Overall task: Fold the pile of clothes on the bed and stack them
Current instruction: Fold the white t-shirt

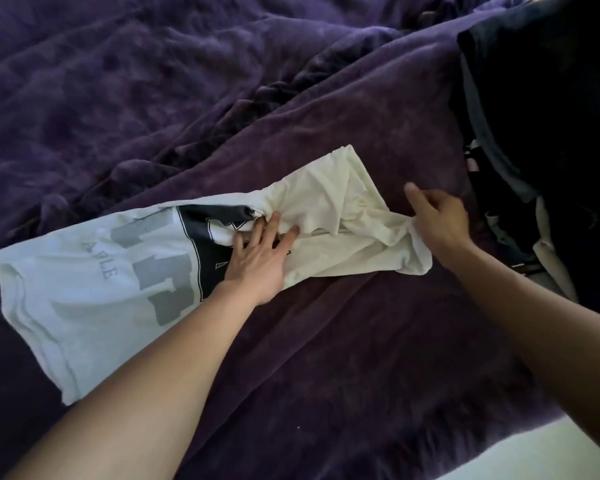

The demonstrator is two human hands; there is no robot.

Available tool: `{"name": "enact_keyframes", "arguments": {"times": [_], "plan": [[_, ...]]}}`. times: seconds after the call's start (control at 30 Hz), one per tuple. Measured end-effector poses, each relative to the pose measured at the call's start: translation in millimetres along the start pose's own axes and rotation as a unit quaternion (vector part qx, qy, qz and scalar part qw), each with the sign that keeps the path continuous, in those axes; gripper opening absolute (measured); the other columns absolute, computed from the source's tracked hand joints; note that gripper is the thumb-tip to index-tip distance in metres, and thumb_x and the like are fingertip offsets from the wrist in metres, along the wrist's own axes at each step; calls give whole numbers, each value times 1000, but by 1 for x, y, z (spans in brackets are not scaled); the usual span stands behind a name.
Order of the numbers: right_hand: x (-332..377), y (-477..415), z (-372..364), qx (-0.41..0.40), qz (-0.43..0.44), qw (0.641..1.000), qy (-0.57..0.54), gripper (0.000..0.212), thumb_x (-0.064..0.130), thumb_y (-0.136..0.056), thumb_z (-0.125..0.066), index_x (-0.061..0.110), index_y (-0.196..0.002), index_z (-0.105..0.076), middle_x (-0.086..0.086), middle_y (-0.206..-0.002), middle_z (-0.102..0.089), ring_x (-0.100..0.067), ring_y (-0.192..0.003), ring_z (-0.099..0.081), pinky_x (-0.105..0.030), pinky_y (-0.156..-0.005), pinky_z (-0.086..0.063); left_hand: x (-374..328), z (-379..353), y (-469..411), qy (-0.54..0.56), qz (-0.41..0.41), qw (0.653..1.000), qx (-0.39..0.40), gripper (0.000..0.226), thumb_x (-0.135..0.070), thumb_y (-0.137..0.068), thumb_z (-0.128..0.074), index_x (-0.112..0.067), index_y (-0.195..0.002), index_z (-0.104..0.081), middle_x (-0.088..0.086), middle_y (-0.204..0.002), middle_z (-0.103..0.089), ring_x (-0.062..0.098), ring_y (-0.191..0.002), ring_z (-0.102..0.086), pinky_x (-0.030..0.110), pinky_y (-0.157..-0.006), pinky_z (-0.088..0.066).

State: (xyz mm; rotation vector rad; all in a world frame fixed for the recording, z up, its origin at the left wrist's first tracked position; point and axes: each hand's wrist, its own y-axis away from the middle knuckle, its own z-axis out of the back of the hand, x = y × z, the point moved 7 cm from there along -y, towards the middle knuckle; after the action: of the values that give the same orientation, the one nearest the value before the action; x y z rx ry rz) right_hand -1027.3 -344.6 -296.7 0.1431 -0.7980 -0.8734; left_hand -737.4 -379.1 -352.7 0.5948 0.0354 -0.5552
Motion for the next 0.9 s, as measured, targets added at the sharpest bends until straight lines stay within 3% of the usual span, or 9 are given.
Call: {"name": "enact_keyframes", "arguments": {"times": [0.13,0.23,0.33,0.5,0.6,0.67,0.73,0.8,0.9], "plan": [[25,10,-33,131,-2,991,-6,98,71,-62,-72,23,-141,-41,7,-107,-61,-11,-97,-62,-28,-82,-50,-1,1,-3,45,-2,999,-11,90,-12,-83,-54,-40,-149,1,3,-159,15,29,-147,1,57,-113,-16],[40,28,-48,269,13,963,7,69,39,-73,-80,28,-134,-50,2,-99,-71,-16,-87,-71,-23,-67,-55,9,20,-8,153,11,987,-42,95,-19,-82,-61,-41,-150,3,1,-160,13,28,-145,-13,54,-107,-32],[73,55,-40,326,58,943,-46,42,16,-82,-73,29,-120,-62,0,-98,-74,-18,-91,-71,-23,-64,-57,37,58,-7,326,54,936,-122,88,-14,-86,-61,-39,-151,-6,0,-161,5,22,-146,-16,41,-105,-37],[139,102,-39,315,156,936,3,50,16,-84,-68,36,-128,-56,-4,-96,-73,-20,-86,-71,-38,-72,-60,103,88,61,386,170,857,-295,60,-2,-86,-53,-18,-143,-40,4,-149,-33,31,-113,-57,43,-97,-46],[175,128,-81,264,214,933,120,55,27,-82,-70,34,-133,-52,2,-97,-66,-17,-84,-67,-28,-67,-55,139,56,123,389,283,821,-307,51,-1,-86,-51,-15,-134,-48,7,-135,-46,32,-105,-59,42,-92,-47],[190,148,-133,284,236,912,181,61,36,-82,-71,31,-138,-47,-2,-110,-63,-22,-98,-63,-32,-80,-53,154,28,158,402,329,801,-297,48,-1,-86,-51,-14,-131,-50,8,-133,-48,32,-104,-58,38,-90,-46],[191,165,-188,368,173,900,156,66,38,-84,-70,24,-142,-41,-6,-115,-63,-26,-103,-63,-39,-90,-53,161,2,184,419,353,785,-288,45,-2,-87,-50,-14,-131,-50,8,-131,-49,30,-99,-59,36,-88,-45],[185,169,-220,403,104,906,75,59,35,-87,-67,19,-140,-44,-5,-106,-65,-23,-93,-67,-34,-81,-57,162,-17,201,439,363,768,-293,41,-4,-88,-51,-13,-128,-53,7,-126,-54,25,-92,-59,35,-85,-47],[184,133,-203,209,183,958,68,36,24,-91,-58,20,-127,-59,-5,-112,-67,-22,-95,-64,-35,-79,-54,145,-25,208,443,323,774,-317,31,-13,-88,-58,-14,-119,-59,5,-114,-58,23,-90,-59,39,-79,-51]]}}
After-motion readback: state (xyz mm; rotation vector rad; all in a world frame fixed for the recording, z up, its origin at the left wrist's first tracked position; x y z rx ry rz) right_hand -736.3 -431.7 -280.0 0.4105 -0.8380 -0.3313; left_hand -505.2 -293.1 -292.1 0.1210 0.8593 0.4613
